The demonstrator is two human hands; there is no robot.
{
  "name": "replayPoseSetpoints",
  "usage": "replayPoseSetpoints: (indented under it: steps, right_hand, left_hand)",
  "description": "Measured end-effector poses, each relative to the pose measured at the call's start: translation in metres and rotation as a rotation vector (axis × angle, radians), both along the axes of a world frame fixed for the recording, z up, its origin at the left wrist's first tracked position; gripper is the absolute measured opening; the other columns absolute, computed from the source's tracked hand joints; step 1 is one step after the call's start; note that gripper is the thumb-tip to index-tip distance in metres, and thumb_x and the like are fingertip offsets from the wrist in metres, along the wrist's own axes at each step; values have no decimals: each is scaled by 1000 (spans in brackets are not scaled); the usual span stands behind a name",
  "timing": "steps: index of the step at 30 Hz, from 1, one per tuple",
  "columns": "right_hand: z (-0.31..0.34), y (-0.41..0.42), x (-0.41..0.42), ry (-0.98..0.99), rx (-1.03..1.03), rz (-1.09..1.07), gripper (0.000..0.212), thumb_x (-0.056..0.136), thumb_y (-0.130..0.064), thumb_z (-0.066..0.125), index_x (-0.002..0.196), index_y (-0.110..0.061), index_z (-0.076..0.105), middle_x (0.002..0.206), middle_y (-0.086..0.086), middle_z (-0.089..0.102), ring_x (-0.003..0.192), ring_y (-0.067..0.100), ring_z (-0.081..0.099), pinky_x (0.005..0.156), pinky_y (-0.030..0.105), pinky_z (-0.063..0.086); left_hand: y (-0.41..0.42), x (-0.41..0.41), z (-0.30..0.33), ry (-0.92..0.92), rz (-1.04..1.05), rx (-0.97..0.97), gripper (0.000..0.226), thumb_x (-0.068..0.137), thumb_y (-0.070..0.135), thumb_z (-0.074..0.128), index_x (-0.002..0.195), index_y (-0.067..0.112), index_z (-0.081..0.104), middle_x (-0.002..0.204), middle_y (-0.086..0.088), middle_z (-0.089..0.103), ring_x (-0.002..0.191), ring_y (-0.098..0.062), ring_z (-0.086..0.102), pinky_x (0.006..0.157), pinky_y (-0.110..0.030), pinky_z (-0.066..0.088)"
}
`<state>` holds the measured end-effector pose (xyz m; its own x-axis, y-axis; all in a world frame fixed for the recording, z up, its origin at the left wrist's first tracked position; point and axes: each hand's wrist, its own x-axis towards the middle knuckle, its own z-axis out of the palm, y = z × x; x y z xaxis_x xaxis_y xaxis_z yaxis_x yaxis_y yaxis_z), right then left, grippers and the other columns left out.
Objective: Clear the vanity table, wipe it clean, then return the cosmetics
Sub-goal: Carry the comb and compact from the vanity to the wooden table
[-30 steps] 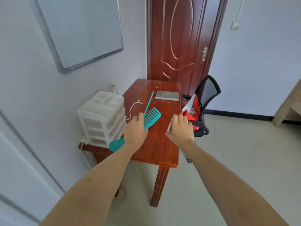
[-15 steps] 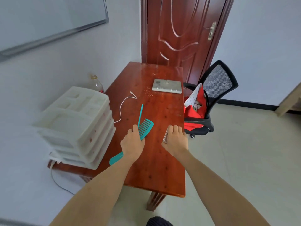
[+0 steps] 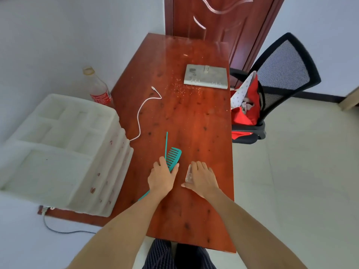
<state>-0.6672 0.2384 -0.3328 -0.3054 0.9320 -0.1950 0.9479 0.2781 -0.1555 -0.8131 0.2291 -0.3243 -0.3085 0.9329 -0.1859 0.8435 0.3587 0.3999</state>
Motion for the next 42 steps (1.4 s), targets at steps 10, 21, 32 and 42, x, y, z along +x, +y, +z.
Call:
replayPoseSetpoints:
  steps: [10,21,32,42]
  right_hand:
    - [-20,8,10,73,-12,19,84,79,-61,55,144,-15,27,146,3,31,133,23,27,105,43,26]
    - [-32,-3,11,78,136,53,54,78,-40,69,124,-16,55,123,2,59,111,24,54,85,42,50]
    - [-33,7,-6,63,212,44,54,75,-40,71,122,-15,57,119,0,60,107,23,56,78,38,50]
    - [-36,10,-14,64,258,44,56,74,-39,72,122,-15,57,119,0,60,107,23,56,76,39,49]
  left_hand:
    - [23,5,-15,-100,-14,32,67,92,50,43,141,9,23,126,-11,44,112,-20,50,83,-24,47]
    - [18,6,-25,-80,-72,-68,69,93,45,44,145,9,16,128,-13,39,115,-21,45,88,-26,48]
    - [4,-8,-24,183,-228,-27,49,98,39,34,141,17,28,136,-3,39,122,-16,38,94,-25,42]
    - [-2,-40,-26,317,-587,-42,50,101,36,20,148,19,19,154,0,21,141,-18,16,116,-40,12]
